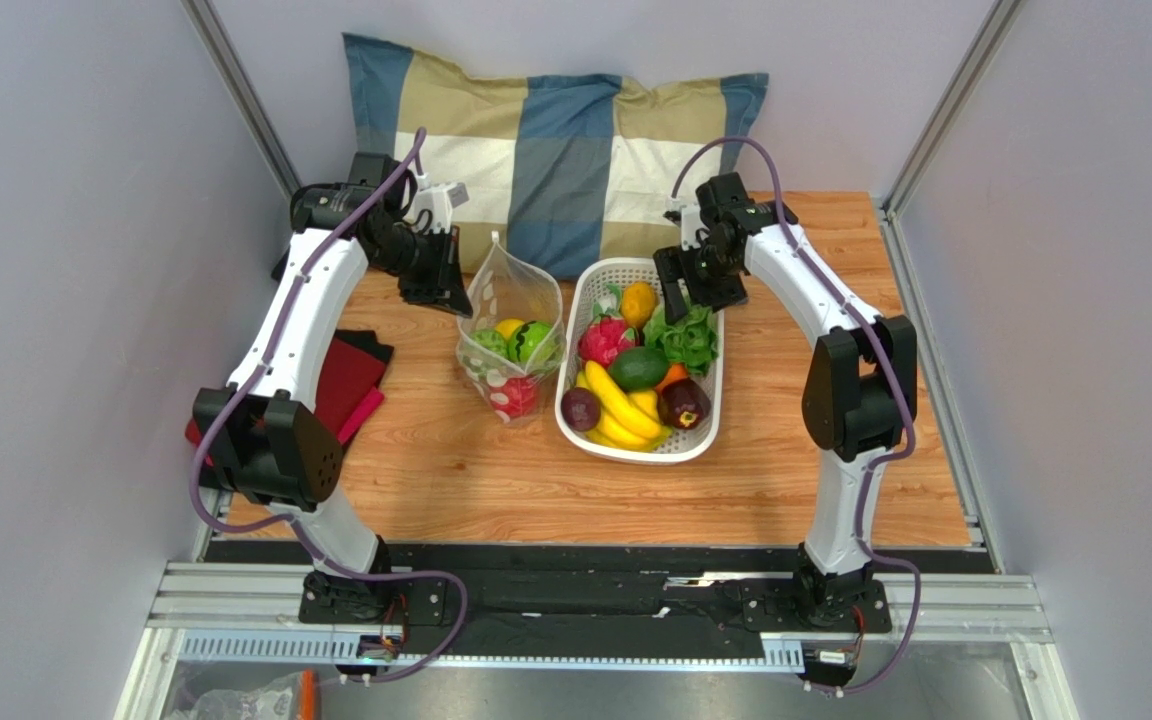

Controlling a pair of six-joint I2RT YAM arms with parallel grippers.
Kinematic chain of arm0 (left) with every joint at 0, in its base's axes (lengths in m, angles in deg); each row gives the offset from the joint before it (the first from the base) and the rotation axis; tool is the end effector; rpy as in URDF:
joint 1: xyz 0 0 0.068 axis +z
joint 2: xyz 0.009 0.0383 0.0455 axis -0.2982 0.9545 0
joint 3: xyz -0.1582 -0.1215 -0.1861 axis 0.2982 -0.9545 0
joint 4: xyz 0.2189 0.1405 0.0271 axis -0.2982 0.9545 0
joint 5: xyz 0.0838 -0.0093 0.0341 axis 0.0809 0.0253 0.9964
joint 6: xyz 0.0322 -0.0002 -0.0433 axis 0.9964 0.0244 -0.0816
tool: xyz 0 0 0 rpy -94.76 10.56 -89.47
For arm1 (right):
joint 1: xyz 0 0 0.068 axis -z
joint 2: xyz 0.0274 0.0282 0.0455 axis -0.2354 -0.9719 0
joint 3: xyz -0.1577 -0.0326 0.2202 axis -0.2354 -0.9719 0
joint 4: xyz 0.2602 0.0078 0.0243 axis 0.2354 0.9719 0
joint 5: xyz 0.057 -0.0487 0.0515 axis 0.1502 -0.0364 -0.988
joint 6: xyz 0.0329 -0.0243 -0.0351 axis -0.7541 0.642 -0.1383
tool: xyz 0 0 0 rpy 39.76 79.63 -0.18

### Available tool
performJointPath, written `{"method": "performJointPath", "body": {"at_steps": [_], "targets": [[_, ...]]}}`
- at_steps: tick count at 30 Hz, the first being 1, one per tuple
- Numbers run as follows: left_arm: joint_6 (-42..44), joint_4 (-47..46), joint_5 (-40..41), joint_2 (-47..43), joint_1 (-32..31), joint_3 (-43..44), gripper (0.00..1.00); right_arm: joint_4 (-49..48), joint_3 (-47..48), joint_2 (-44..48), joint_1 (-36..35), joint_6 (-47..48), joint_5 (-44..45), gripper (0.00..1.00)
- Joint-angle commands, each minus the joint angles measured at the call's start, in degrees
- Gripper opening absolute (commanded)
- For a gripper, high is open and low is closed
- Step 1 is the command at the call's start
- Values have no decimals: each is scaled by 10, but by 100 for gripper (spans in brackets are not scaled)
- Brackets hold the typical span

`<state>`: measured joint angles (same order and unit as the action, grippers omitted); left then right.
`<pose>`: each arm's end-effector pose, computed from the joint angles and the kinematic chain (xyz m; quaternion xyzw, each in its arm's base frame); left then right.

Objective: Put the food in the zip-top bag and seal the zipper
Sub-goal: Pick up the fake vegetable from the bin.

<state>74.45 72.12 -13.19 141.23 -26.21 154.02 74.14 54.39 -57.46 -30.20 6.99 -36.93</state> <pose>0.3272 -0.0685 0.3631 0.0992 0.9400 -0.2668 0.1883 0.4003 0.1259 0.2642 -0.1941 0.9588 0.1087 0.1767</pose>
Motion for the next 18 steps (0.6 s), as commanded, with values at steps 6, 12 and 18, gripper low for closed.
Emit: {"method": "performJointPath", "body": {"at_steps": [6,12,18], "targets": [[-3,-11,-3,-4,-2,20,0,50,52,0,5,-6,-76,5],[-2,-11,-6,-7,-2,18,0,52,89,32,31,21,-146,0],[-3,-13,-7,-6,-2,18,0,9,70,78,31,91,-183,0]]}}
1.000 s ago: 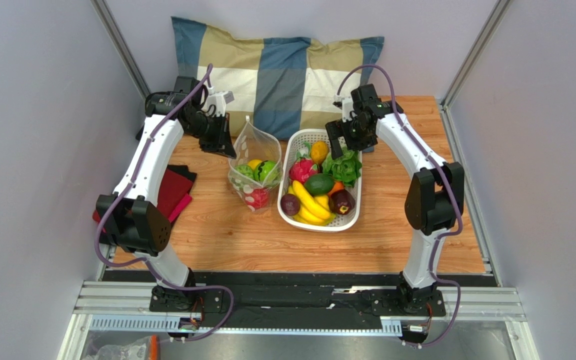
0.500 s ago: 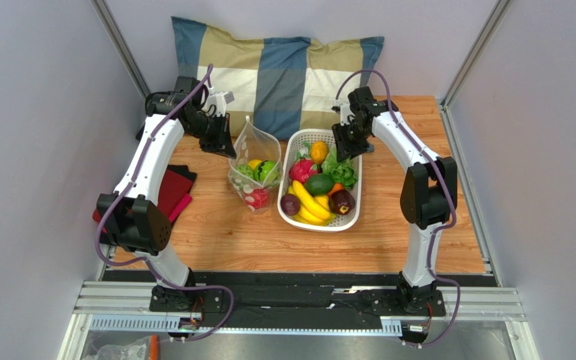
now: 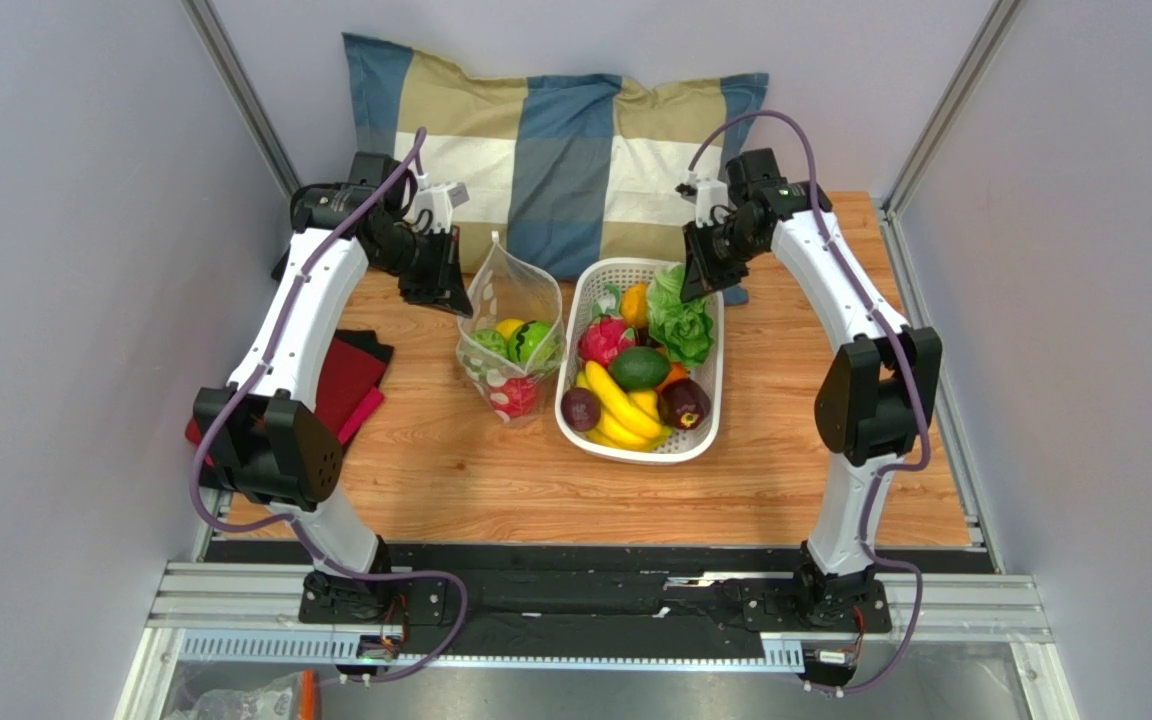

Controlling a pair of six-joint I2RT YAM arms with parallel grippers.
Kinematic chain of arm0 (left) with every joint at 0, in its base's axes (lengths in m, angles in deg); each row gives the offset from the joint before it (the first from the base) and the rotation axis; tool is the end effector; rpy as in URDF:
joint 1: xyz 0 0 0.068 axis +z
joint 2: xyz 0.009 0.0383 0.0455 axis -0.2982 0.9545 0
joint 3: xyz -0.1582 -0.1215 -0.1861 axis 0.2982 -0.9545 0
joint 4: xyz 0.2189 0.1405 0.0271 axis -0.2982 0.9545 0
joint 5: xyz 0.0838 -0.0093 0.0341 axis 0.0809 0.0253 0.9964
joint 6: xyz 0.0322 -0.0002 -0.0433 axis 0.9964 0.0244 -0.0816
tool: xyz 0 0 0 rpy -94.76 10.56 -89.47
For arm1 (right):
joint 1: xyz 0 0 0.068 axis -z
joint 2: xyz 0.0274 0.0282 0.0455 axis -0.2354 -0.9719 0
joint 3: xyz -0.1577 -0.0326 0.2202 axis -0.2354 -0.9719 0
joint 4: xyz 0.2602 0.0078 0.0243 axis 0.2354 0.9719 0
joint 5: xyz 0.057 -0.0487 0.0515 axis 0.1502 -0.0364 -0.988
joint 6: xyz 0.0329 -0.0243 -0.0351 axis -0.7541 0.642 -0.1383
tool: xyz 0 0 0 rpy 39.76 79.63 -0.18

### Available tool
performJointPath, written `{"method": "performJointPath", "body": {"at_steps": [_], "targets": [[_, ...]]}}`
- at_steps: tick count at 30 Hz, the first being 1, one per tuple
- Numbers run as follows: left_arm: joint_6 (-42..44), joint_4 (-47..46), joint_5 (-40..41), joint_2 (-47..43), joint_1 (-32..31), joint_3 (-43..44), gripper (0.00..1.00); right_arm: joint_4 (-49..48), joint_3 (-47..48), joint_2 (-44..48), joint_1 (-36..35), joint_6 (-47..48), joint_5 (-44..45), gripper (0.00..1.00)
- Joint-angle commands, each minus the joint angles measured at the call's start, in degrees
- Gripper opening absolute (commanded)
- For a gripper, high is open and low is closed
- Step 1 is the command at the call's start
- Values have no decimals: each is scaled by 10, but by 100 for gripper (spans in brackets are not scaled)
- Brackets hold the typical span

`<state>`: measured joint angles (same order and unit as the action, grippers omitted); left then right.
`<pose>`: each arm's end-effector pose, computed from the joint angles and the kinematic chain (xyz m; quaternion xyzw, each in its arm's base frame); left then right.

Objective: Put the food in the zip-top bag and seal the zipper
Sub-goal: Pick up the fake vegetable from the bin.

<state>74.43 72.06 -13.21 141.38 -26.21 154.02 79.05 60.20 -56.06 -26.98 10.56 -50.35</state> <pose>0.3279 -0.0686 0.3624 0.0988 0.9401 -0.2669 0.1874 0.3989 0.1095 0.3023 -0.2186 0.9328 0.2115 0.1934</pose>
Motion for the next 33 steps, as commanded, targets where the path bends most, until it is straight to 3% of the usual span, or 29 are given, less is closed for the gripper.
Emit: {"method": "performJointPath", "body": {"at_steps": [1,6,10,16,18,21,22,24,25,26,28,33], "targets": [[-3,-13,-7,-8,-2,18,0,-46,14,65,0,64,-47,0],[-3,-13,-5,-9,-2,19,0,-47,50,39,0,128,-67,0],[-3,-13,-4,-11,-2,18,0,-49,57,25,-7,154,-147,0],[-4,-13,-5,-8,-2,18,0,-67,59,-18,-31,203,-164,7],[-3,-13,-5,-8,-2,18,0,-80,55,-31,-38,209,-147,14],[-1,-10,-3,-8,-2,19,0,-93,59,-49,-40,196,-121,37],[-1,-9,-3,-8,-2,19,0,-91,63,-52,-40,180,-115,54],[-1,-9,-3,-9,-2,18,0,-89,65,-54,-41,166,-103,69],[-1,-9,-5,-9,-2,18,0,-88,65,-51,-43,159,-102,85],[-1,-9,-5,-9,-2,18,0,-88,65,-48,-43,148,-104,94],[-1,-9,-7,-8,-2,17,0,-88,65,-42,-44,137,-106,100],[-4,-10,-10,-7,-2,15,0,-91,59,-27,-70,139,-58,100]]}}
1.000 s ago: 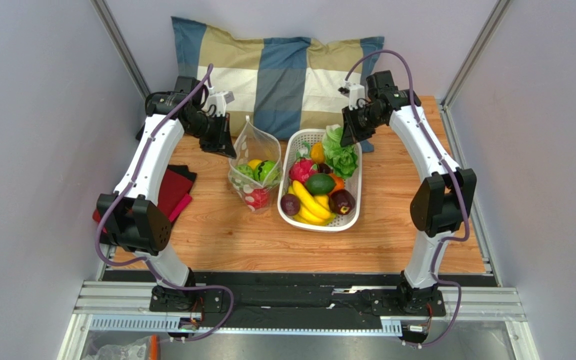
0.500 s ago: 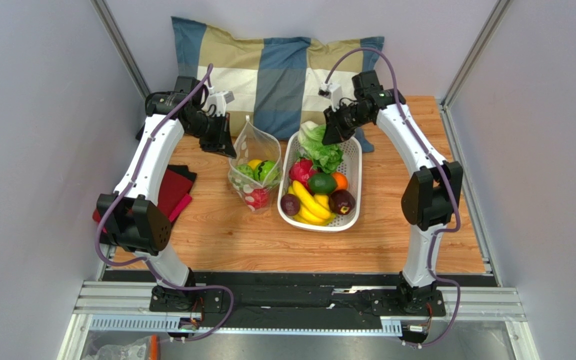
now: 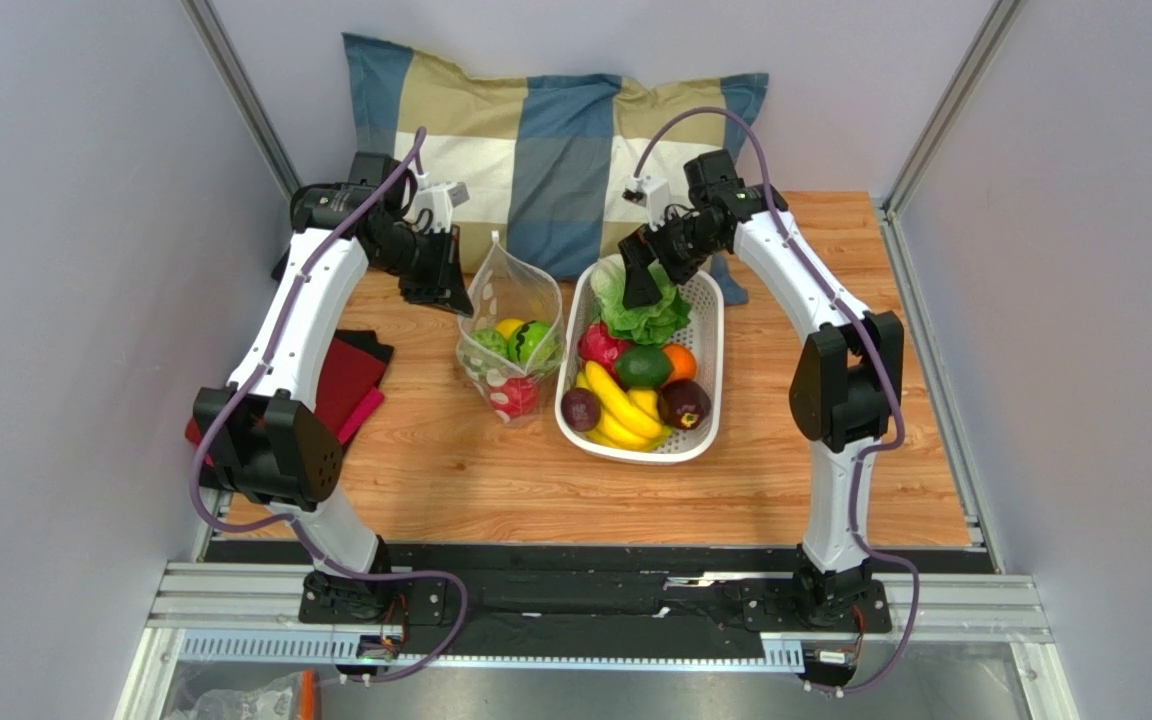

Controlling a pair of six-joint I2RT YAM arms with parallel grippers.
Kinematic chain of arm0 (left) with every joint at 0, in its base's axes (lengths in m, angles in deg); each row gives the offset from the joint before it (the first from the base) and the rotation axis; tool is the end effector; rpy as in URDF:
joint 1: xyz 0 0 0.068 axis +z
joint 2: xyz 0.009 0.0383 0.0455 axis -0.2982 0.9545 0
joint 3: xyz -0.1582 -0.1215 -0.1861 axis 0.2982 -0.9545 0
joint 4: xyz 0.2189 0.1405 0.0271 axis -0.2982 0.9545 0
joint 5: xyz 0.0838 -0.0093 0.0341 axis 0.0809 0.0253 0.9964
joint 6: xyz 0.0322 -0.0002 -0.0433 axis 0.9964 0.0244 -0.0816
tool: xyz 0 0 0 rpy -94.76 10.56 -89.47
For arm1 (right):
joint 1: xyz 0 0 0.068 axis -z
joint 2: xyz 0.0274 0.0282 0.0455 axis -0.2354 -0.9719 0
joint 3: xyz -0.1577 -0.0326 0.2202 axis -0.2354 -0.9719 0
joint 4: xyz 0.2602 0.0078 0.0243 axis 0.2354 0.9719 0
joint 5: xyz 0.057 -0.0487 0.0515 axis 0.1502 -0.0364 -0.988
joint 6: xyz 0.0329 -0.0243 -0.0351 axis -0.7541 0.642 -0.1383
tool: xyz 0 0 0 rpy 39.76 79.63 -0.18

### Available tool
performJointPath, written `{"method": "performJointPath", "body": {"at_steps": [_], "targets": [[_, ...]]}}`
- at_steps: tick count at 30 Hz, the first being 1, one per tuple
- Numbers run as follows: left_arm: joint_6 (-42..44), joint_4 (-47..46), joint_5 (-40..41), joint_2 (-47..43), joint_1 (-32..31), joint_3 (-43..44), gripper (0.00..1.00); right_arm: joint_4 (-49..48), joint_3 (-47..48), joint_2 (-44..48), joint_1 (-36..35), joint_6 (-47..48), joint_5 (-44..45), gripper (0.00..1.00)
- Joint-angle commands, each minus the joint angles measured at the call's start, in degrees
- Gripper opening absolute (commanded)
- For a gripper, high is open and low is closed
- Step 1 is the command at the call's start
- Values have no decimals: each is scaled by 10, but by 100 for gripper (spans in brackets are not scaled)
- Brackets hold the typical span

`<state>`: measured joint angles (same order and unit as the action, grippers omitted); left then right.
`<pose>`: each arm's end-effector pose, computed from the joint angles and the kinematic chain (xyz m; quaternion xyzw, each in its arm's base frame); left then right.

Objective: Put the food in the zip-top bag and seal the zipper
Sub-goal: Pick up the fake vegetable from the bin.

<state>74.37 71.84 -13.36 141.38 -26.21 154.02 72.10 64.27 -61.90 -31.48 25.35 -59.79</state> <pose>0.3282 -0.0688 0.3626 0.0991 0.9394 -0.2683 0.1889 0.4186 0.1554 0.2897 -0.3888 0.8449 0.2668 0.2526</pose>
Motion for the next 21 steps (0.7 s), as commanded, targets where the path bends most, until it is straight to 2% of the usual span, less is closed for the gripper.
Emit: {"method": "performJointPath", "body": {"at_steps": [1,11,21], "targets": [[-3,-8,-10,-6,-2,16,0,-26,19,31,-35,-7,49,100],[-2,-7,-7,-9,-2,14,0,10,57,-35,-73,-9,186,100],[-2,-6,-10,-6,-2,17,0,55,55,-83,-64,-25,141,100]]}}
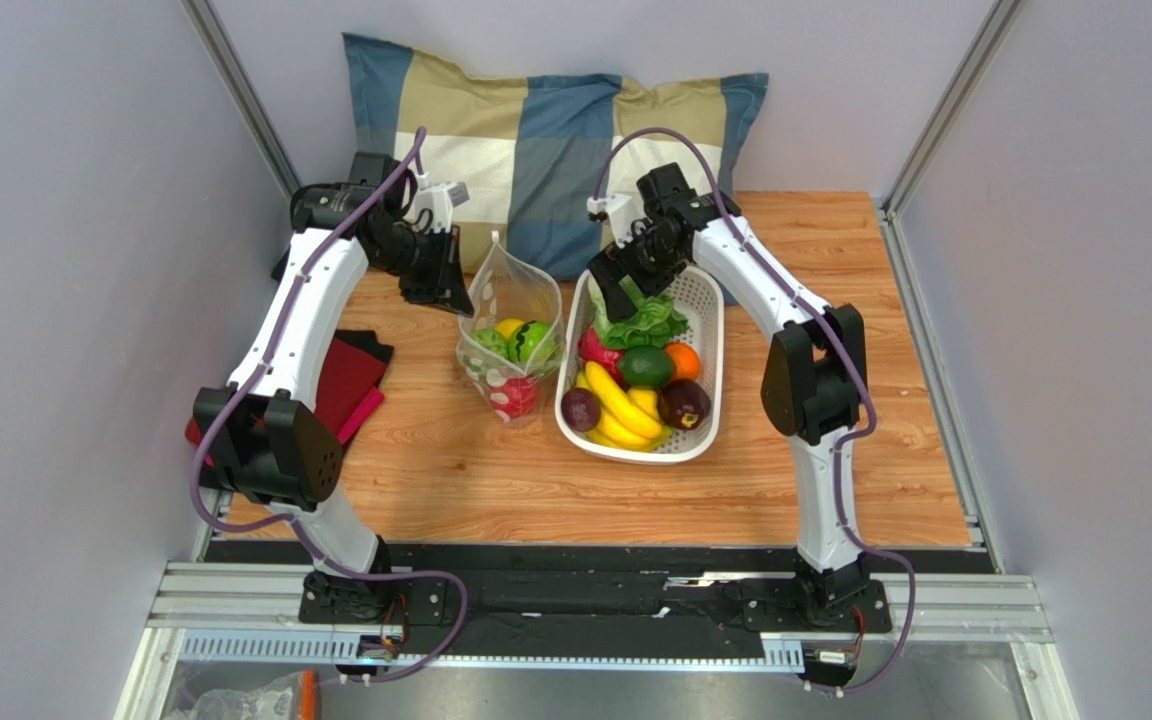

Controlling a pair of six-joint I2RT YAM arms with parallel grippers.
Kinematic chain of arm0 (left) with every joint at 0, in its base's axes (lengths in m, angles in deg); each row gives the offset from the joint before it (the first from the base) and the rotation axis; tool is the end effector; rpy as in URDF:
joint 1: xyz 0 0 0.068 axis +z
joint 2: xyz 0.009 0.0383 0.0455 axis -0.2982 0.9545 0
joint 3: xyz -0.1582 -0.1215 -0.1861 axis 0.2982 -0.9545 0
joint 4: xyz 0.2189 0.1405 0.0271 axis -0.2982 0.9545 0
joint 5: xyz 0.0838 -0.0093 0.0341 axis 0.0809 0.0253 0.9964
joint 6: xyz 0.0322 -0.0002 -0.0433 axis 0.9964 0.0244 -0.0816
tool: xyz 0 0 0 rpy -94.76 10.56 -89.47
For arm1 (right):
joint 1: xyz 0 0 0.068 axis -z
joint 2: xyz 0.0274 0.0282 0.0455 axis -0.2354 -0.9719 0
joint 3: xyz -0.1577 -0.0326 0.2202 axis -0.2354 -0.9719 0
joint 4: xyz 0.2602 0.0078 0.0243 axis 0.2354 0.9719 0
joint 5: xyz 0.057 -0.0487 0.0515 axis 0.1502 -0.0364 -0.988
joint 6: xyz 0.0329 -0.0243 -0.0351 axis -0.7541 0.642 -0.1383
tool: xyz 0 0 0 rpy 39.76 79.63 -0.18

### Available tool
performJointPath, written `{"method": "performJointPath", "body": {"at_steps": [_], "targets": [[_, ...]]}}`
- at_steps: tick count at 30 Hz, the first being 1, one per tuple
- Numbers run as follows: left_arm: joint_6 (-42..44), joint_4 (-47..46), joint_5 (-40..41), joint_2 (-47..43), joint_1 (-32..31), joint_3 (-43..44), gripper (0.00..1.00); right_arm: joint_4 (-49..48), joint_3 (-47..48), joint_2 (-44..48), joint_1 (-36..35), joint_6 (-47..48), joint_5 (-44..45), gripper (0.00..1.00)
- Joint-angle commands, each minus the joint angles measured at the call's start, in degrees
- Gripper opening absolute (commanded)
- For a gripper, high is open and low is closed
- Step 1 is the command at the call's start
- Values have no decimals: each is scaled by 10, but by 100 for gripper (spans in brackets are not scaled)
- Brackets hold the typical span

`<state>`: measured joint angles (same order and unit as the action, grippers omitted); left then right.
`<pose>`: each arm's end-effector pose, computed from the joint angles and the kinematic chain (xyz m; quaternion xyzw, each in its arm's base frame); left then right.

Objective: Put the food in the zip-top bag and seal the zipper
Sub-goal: Pick up the fake vegetable from the bin.

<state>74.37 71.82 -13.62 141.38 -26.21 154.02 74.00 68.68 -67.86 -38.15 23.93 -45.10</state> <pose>0.3282 -0.0689 0.3627 0.0996 0.9388 -0.2705 0.1887 0.4197 0.2040 0.2622 -0.4074 0.8724 0.1637 0.2150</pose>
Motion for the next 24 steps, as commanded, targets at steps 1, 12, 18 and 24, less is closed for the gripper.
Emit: {"method": "performJointPath", "body": {"at_steps": [1,12,18,24], "targets": [[-2,-6,-8,-7,-2,17,0,38,10,-25,6,-10,-7,100],[1,-9,-9,-11,-2,13,0,76,78,50,52,-20,-105,0],[2,-18,-8,-15,-5,10,0,68,94,146,58,-71,-224,0],[0,-31,1,-21,-21,3,0,-65,69,202,40,-249,-369,0]]}}
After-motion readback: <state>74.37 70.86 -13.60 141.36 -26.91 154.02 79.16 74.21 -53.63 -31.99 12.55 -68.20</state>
